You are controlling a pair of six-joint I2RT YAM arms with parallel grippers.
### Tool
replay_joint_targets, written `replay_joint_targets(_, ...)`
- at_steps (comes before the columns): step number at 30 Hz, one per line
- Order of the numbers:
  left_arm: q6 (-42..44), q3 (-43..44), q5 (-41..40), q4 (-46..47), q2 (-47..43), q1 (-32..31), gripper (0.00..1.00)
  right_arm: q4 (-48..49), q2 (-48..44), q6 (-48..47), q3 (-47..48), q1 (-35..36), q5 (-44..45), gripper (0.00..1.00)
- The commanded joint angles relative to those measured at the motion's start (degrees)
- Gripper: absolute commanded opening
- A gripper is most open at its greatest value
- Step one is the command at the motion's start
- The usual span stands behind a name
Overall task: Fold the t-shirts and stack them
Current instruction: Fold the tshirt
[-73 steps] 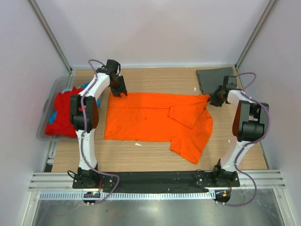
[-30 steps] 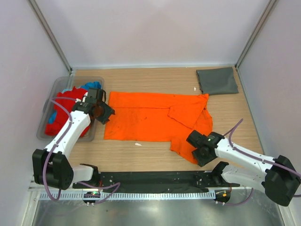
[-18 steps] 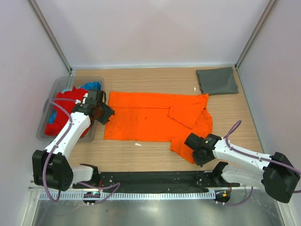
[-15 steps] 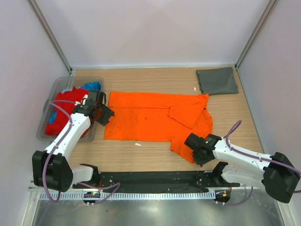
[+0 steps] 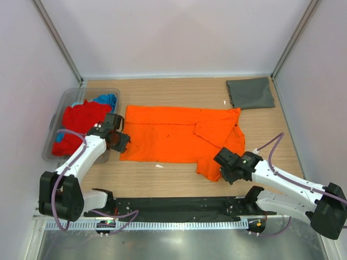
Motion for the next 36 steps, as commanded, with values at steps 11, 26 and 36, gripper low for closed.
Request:
replay_joint_targets(11, -11.79, -6.87, -11.75, -1.88, -7.37, -0.14, 0.4, 2.09, 0.41, -2.36, 0.19, 0.28, 2.94, 0.01)
replay_joint_targets(26, -11.97, -8.9, -9.63, 1.55, 0.02, -0.75, 0.4, -0.11, -2.23, -0.78, 0.01, 0.29, 5.4, 0.01)
replay_joint_targets(36, -16.1, -10.48, -11.3, 0.76, 0.98, -3.56, 0.4, 1.12, -1.7, -0.69, -0.34, 0.29, 5.14, 0.01)
